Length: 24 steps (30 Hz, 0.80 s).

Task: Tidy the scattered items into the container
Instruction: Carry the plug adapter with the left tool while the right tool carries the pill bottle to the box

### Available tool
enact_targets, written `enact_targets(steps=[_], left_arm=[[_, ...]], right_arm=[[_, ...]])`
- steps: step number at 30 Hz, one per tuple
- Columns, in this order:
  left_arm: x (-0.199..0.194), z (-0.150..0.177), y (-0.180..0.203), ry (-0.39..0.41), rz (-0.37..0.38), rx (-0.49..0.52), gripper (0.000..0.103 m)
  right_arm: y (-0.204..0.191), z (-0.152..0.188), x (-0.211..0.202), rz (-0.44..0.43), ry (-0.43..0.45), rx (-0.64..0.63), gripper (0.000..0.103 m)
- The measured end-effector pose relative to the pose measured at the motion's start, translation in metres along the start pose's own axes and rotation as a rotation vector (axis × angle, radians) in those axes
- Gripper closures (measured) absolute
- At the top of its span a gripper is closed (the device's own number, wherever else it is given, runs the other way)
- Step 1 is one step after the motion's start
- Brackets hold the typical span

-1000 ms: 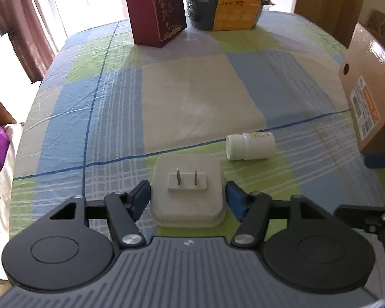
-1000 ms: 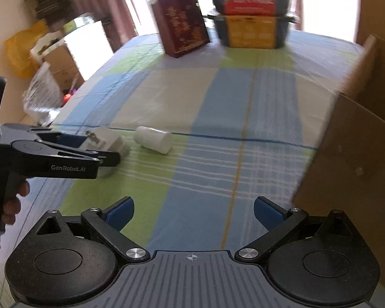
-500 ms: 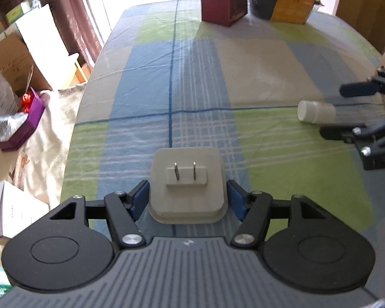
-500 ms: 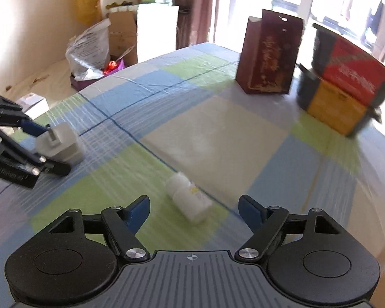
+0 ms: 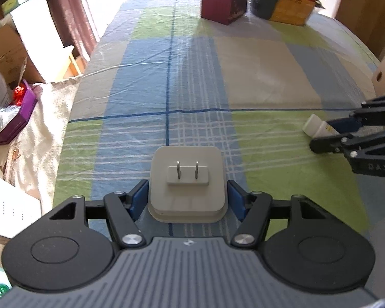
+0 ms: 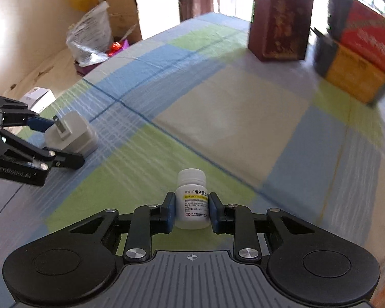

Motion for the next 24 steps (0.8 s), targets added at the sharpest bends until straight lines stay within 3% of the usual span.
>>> enact_targets(steps=[8,15,19,24], left_arm=[[-0.028,0.026,0.058,-0.045,0.111,0.034,0.043],[-0.053,0.049,0.108,-0.083,0.207,0.058,0.043],[-0.067,0.050,0.141,-0.081,0.248,0.035,0.043],[-0.090,0.027,0.177,-0.014,0.300,0.058,0.043]], right_arm=[[0.007,0.053,-0.069,0.065,-0.013,0.282,0.074],[0.026,0.101,-0.141,0.071,-0.011,0.561,0.074],[0.040,0.105,-0.184,0.082,0.048,0.620,0.074],[0.053,0.098,-0.237,0.110,0.143,0.629,0.074]])
Point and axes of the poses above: each gripper's, at about its wrist camera, not at the fingertips, and x roughly the way its jaws point, y to its right, z to its underside, the point moved 5 cm from there along x, roughly the way its jaws point, and after that the axes turned 13 degrees about y, right-handed, at the moved point
